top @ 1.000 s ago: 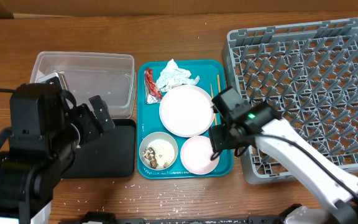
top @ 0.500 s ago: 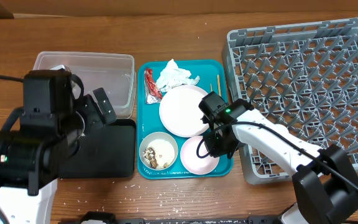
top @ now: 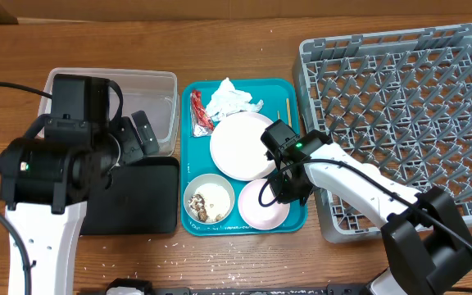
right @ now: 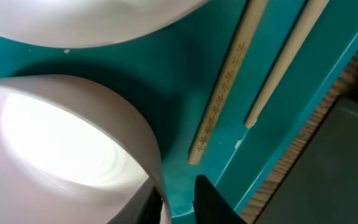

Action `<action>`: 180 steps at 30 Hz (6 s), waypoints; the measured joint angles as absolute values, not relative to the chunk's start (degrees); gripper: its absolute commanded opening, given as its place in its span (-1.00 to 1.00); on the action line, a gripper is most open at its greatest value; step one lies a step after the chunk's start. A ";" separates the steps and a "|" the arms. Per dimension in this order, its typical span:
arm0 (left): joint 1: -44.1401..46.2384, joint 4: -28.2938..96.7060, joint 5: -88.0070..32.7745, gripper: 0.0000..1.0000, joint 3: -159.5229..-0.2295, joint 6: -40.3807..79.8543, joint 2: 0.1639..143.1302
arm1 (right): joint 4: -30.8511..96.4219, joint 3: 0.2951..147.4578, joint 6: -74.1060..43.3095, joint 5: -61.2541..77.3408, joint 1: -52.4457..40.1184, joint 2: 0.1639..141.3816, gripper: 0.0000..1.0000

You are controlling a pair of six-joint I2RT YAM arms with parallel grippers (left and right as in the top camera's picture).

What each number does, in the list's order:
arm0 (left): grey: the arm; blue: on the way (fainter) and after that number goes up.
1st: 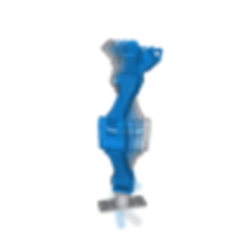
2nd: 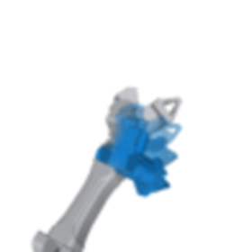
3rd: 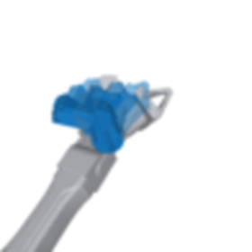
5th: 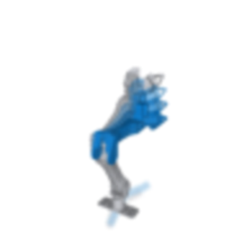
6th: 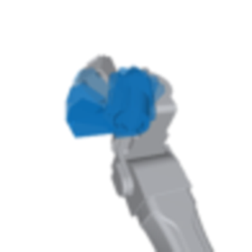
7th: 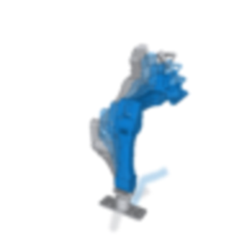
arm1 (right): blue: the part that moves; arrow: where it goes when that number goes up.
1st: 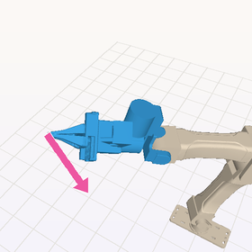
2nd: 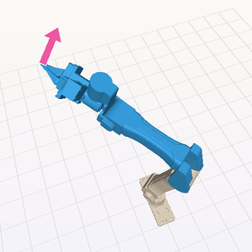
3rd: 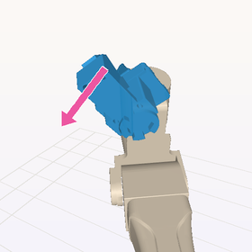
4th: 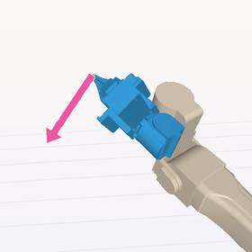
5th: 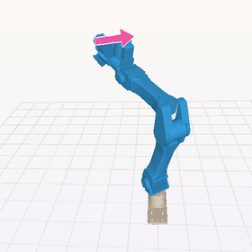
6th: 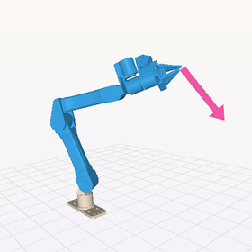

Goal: Sort waste into correct bins and load items into the dishwasher
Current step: 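Reach the right gripper to the pink bowl and grasp it, then carry the pink bowl into the dish rack and release it, then grasp the white plate edge with the right gripper and lift, then stand the white plate upright in the back of the rack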

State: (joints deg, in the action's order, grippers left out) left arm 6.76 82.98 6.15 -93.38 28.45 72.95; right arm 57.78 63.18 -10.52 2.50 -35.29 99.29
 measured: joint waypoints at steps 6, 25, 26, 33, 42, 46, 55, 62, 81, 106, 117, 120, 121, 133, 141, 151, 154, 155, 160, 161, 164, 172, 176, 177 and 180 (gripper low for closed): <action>6.76 85.49 2.81 1.00 -93.38 28.12 74.39 | 57.67 63.20 -9.87 2.57 -35.29 99.66 -0.92; 6.76 85.91 12.32 1.00 -98.41 28.18 51.57 | 55.86 72.79 -30.44 -37.60 -30.39 74.26 -0.92; 6.76 85.91 12.38 1.00 -98.41 28.18 51.72 | 54.39 72.97 -30.85 -40.51 -28.71 73.52 -0.92; 6.76 86.24 12.69 1.00 -98.41 28.18 52.03 | 50.78 73.19 -31.94 -58.06 -13.41 78.35 -0.92; 6.76 86.24 12.69 1.00 -98.41 28.18 52.03 | 50.74 73.17 -31.92 -66.30 -2.96 92.79 -0.92; 6.76 86.24 12.69 1.00 -98.41 28.18 52.03 | 50.41 73.17 -31.94 -67.88 -1.80 98.28 -0.92; 6.76 86.21 12.71 1.00 -98.41 28.18 52.03 | 50.87 73.17 -32.01 -70.48 -3.18 102.63 -0.92; 6.76 86.26 12.69 1.00 -98.41 28.18 52.03 | 55.35 73.17 -32.38 -70.17 -9.10 103.11 0.31; 6.76 86.24 12.69 1.00 -98.41 28.18 52.03 | 64.27 90.00 -27.66 -17.63 -21.37 92.09 0.32; 6.76 86.24 12.69 1.00 -98.39 28.18 52.03 | 45.82 70.26 -57.43 12.67 -29.02 109.32 -0.63; 6.76 86.24 12.71 1.00 -98.39 28.18 52.03 | 43.68 69.25 -59.77 15.29 -28.95 110.54 -0.92; 6.76 86.24 12.71 1.00 -98.39 28.18 52.03 | 44.01 69.38 -59.27 15.42 -28.91 110.19 -0.92; 6.76 86.24 12.71 1.00 -98.39 28.18 52.03 | 44.45 69.54 -58.74 15.20 -28.91 109.86 -0.92; 6.76 86.24 12.71 1.00 -98.39 28.18 52.03 | 50.35 74.22 -44.12 -3.09 -28.91 92.16 -0.92; 6.76 86.24 12.69 1.00 -98.39 28.18 52.03 | 54.70 74.37 -38.70 -43.92 -27.88 80.90 -0.92; 6.76 86.24 12.71 1.00 -98.39 28.18 52.03 | 51.20 74.37 -35.64 -68.86 -11.86 81.87 -0.92; 6.76 86.24 12.69 1.00 -98.39 28.18 52.03 | 46.19 74.37 -30.70 -69.34 -5.80 83.88 -0.92; 6.76 86.24 12.71 1.00 -98.39 28.18 52.03 | 44.14 74.37 -27.79 -68.64 -3.64 84.88 -0.92; 6.76 86.28 12.71 1.00 -98.39 28.18 52.03 | 39.27 74.37 -18.26 -64.47 2.02 89.49 -0.92; 6.76 86.24 12.71 1.00 -98.39 28.18 52.03 | 38.24 74.37 -16.95 -64.03 2.70 90.39 -0.92; 6.76 86.24 12.71 1.00 -98.39 28.18 52.03 | 36.93 74.37 -13.87 -63.20 3.77 92.40 -0.92; 6.76 86.24 12.71 1.00 -98.39 28.18 52.03 | 37.98 74.37 -10.48 -62.37 3.70 97.12 -0.92; 6.76 86.24 12.71 1.00 -98.39 28.18 52.03 | 39.27 74.30 -10.22 -62.37 3.27 98.67 -0.92; 6.76 86.24 12.71 1.00 -98.39 28.18 52.03 | 39.40 74.28 -10.20 -62.37 2.98 98.76 -0.87; 6.76 86.24 12.71 1.00 -98.39 28.18 52.03 | 39.94 74.28 -10.00 -62.48 1.28 98.74 -0.27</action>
